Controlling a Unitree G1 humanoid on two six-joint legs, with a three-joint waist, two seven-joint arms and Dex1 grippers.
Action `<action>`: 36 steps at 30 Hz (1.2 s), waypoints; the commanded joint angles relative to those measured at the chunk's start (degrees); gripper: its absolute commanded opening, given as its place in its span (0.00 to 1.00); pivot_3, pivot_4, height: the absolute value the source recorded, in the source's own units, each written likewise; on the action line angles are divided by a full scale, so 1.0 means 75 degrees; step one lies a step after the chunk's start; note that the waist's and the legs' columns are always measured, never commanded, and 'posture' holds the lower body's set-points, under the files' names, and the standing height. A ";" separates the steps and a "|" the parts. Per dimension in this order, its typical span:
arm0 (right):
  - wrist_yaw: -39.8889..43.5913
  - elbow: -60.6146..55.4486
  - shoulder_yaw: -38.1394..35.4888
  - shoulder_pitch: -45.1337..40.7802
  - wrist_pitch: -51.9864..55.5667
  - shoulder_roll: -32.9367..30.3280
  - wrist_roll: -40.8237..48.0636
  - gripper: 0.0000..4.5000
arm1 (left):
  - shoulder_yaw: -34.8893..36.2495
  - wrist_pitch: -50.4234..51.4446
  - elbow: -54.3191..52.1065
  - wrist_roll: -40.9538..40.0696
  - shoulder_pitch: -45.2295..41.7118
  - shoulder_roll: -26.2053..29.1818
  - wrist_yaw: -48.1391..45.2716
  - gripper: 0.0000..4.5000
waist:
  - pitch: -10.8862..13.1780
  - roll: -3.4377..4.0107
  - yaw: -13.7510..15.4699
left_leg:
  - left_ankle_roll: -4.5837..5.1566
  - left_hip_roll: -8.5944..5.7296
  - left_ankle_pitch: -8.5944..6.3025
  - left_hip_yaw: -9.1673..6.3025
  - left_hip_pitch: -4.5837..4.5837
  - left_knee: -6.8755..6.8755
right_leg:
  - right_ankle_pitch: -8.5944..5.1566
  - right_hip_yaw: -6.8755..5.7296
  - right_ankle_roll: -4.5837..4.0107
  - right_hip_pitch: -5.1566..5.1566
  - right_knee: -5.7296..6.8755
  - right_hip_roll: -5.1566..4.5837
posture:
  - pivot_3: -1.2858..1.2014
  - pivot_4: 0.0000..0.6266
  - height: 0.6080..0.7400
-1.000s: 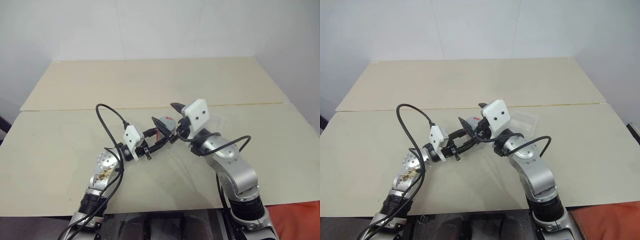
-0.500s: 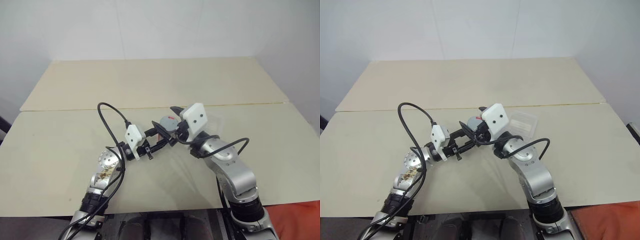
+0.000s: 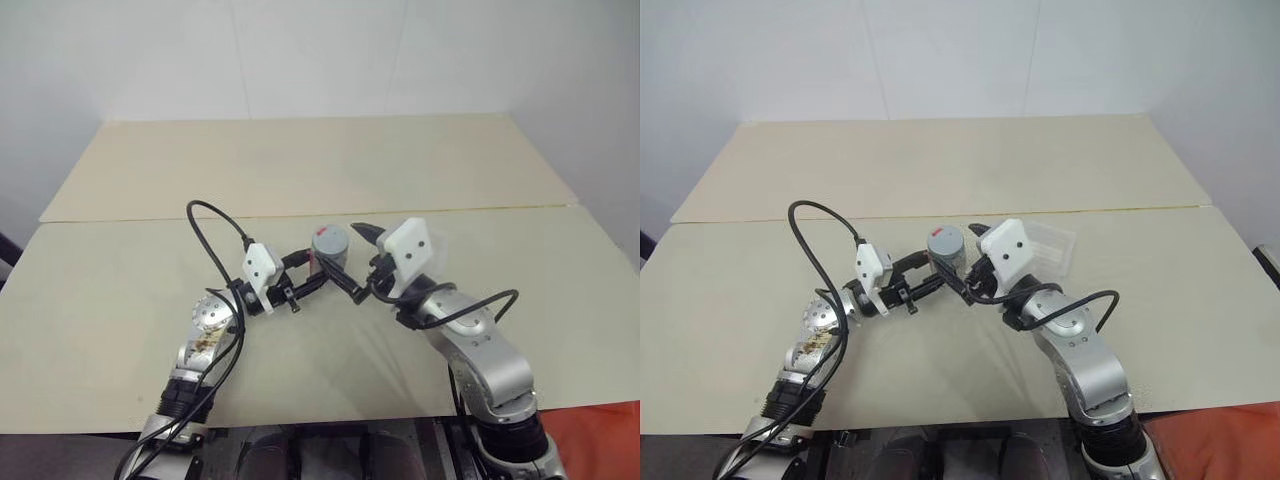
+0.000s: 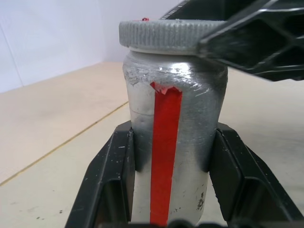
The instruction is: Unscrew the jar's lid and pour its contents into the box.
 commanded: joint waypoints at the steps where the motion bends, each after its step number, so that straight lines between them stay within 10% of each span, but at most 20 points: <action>1: 0.0000 -0.0404 -0.0351 0.0046 -0.0129 -0.0119 0.0067 0.98 | 0.0155 -0.0255 -0.0034 -0.0104 -0.0103 0.0039 -0.0057 0.41 | 0.0000 0.0000 0.0000 | 0.0000 0.0000 0.0000 0.0000 0.0000 0.0000 | 0.0000 0.0001 0.0000 0.0000 0.0000 0.0000 | 0.52 0.24 1.00; 28: 0.0811 -0.1064 -0.0609 0.0400 0.0107 -0.0953 0.0642 0.98 | 0.0109 -0.0312 0.0040 0.0097 -0.0080 0.0054 0.0027 0.41 | 0.0000 0.0000 0.0017 | 0.0001 0.0001 -0.0001 -0.0001 0.0000 -0.0001 | 0.0000 0.0000 0.0000 0.0001 -0.0003 0.0000 | 0.52 0.24 1.00; 36: -0.0551 -0.0780 0.0359 -0.0298 0.0279 0.0038 -0.0342 0.98 | -0.0010 -0.0329 -0.0199 0.0304 0.0029 -0.0214 0.0468 0.41 | 0.0000 0.0000 -0.0002 | 0.0001 0.0000 0.0000 -0.0001 0.0002 0.0003 | 0.0000 0.0003 0.0000 0.0000 0.0005 0.0000 | 0.52 0.24 1.00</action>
